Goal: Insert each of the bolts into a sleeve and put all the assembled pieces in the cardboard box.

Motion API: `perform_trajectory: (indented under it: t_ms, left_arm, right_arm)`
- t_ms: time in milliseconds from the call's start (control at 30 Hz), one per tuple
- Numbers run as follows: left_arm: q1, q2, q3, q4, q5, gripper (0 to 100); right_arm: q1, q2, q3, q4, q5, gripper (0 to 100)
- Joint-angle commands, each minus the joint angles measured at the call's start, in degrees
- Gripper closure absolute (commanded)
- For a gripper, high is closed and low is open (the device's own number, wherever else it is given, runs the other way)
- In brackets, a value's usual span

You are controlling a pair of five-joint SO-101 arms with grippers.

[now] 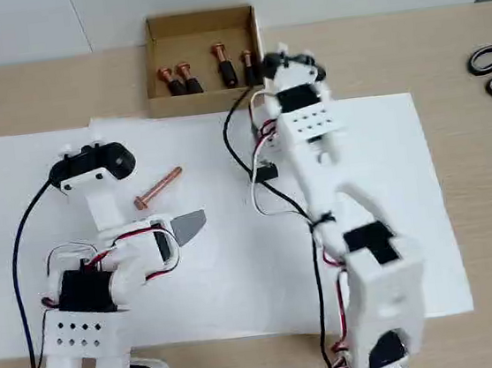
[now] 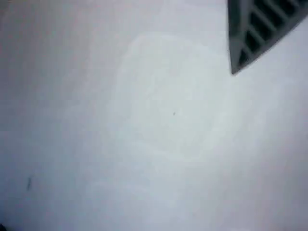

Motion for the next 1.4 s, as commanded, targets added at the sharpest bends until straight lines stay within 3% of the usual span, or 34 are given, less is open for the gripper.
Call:
perform_trajectory:
  t_ms: [0, 200, 633, 867, 1200, 1367]
  left_arm:
    - [-0.4, -0.9, -2.5, -1.0, 0.0, 67]
    - [-0.4, -0.9, -2.5, -1.0, 0.0, 67]
    - [-0.4, -0.9, -2.4, -1.0, 0.0, 67]
    - [-0.4, -0.9, -2.4, -1.0, 0.0, 67]
    - [-0.4, -0.9, -2.4, -0.9, 0.0, 67]
    - [-0.4, -0.9, -2.4, -0.9, 0.0, 67]
  right_arm:
    - [-1.0, 2.4, -0.4, -6.1, -10.1, 74.2]
    - [-1.9, 3.7, -0.3, -11.1, -18.5, 74.2]
    - [-5.5, 3.6, 0.0, -11.6, -24.6, 74.2]
    - [-5.1, 3.4, -0.3, -8.2, -23.8, 74.2]
    - [-0.9, -9.8, -0.4, -1.4, 9.3, 74.2]
    - [-1.0, -16.4, -0.1, -3.2, 27.2, 74.2]
